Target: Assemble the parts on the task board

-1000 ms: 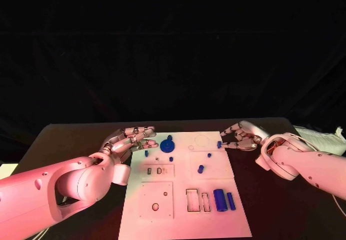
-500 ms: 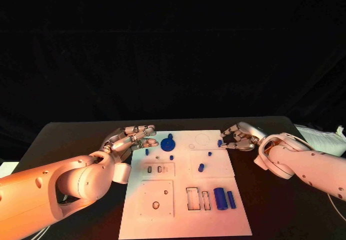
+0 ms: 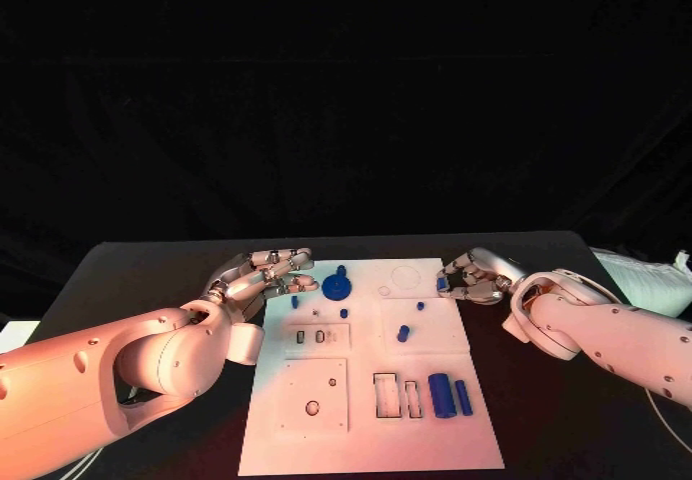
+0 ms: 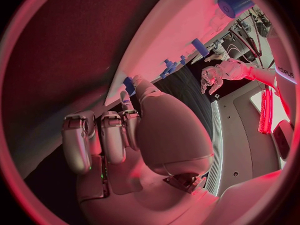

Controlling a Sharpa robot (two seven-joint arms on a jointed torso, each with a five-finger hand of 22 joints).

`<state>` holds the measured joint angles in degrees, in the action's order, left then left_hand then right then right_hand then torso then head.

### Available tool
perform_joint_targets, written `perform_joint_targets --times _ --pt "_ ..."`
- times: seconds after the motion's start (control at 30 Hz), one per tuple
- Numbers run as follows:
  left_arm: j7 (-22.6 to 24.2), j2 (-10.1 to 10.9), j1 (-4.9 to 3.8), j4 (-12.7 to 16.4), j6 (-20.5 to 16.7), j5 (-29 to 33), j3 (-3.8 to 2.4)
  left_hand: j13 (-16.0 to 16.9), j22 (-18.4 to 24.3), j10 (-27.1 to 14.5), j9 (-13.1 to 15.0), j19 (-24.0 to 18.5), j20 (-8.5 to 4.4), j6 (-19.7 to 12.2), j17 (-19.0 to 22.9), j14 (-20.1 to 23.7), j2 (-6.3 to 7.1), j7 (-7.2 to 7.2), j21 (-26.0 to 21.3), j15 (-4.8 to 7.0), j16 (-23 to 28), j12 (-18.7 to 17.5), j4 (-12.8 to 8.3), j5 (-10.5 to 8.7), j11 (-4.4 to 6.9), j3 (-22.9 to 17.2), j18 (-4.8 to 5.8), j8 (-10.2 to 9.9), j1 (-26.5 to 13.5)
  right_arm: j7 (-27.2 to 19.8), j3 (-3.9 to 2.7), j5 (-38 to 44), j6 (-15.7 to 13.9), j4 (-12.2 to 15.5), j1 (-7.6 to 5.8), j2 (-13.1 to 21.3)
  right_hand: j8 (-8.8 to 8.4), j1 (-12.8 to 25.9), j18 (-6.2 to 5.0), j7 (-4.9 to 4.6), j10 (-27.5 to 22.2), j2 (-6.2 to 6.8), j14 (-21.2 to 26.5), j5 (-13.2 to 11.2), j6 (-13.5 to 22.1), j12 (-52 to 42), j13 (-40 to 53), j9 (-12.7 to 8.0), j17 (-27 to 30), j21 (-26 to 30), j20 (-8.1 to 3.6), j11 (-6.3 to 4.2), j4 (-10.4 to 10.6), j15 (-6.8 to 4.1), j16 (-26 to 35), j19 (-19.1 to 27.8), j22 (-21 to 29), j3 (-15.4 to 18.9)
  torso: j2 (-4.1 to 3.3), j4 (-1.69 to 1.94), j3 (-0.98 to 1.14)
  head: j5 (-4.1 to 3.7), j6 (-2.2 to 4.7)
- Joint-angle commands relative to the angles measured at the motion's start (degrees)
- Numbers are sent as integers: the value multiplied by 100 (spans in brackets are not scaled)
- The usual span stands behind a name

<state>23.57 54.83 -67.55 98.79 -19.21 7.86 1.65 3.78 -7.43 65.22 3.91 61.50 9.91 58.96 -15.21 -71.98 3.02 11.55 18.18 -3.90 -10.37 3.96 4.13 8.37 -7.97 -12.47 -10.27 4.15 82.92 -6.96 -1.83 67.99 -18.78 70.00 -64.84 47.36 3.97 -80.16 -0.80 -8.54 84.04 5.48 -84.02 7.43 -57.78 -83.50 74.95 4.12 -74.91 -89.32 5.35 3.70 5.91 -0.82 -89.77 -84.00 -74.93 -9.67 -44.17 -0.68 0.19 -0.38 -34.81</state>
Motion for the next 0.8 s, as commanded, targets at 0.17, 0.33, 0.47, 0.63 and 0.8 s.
perform_joint_targets --times 0.17,0.33,0.47,0.63,0.8 --pt "37 -13 -1 6 118 13 -3 -6 -1 -38 0 -40 -9 1 -8 36 -13 22 18 -17 26 -27 -7 -13 -1 -35 -2 -16 49 -63 2 59 113 -47 10 -54 39 -26 48 24 333 -196 -598 -180 -177 -44 1170 13 -1509 -4 -9 -35 -98 -6 -23 -529 -1373 -65 2 0 -1 -6 -2" --pt "29 -11 -1 8 124 13 -3 -6 -2 -39 0 -45 -8 0 -12 36 -8 24 21 -18 32 -28 -9 -14 -2 -44 -1 -17 41 -68 1 61 109 -71 11 -72 62 -43 51 66 346 -276 -598 -262 -311 -67 1184 23 -1509 -9 -31 -68 -146 -35 -23 -534 -1383 -123 2 -2 0 -5 -4" --pt "23 -11 -1 7 128 13 -3 -6 -2 -39 0 -45 -8 0 -12 36 -8 24 21 -18 32 -28 -9 -14 -2 -44 -1 -17 41 -112 1 55 56 -78 11 -80 122 -84 52 135 355 -337 -598 -268 -496 -86 1197 48 -1509 -12 -59 -126 -210 -71 -23 -538 -1391 -188 3 -1 1 -4 -2" --pt "14 -10 -1 7 135 13 -3 -6 -2 -39 0 -45 -8 0 -12 36 -8 24 21 -18 32 -28 -9 -14 -2 -44 -1 -17 41 -210 1 -8 -85 -90 11 -95 255 -200 64 264 384 -435 -598 -267 -822 -146 1232 105 -1509 -35 -133 -236 -358 -161 -23 -563 -1437 -315 1 -6 3 -12 -7" --pt "8 -10 -1 4 138 13 -3 -7 -3 -43 -1 -47 -7 -4 -15 37 -3 27 22 -21 36 -30 -8 -16 -5 -47 0 -20 30 -241 1 -44 -328 -92 11 -108 363 -203 72 373 410 -514 -598 -273 -1034 -196 1261 156 -1509 -52 -207 -327 -439 -238 -23 -582 -1474 -375 2 -2 2 -18 -12"
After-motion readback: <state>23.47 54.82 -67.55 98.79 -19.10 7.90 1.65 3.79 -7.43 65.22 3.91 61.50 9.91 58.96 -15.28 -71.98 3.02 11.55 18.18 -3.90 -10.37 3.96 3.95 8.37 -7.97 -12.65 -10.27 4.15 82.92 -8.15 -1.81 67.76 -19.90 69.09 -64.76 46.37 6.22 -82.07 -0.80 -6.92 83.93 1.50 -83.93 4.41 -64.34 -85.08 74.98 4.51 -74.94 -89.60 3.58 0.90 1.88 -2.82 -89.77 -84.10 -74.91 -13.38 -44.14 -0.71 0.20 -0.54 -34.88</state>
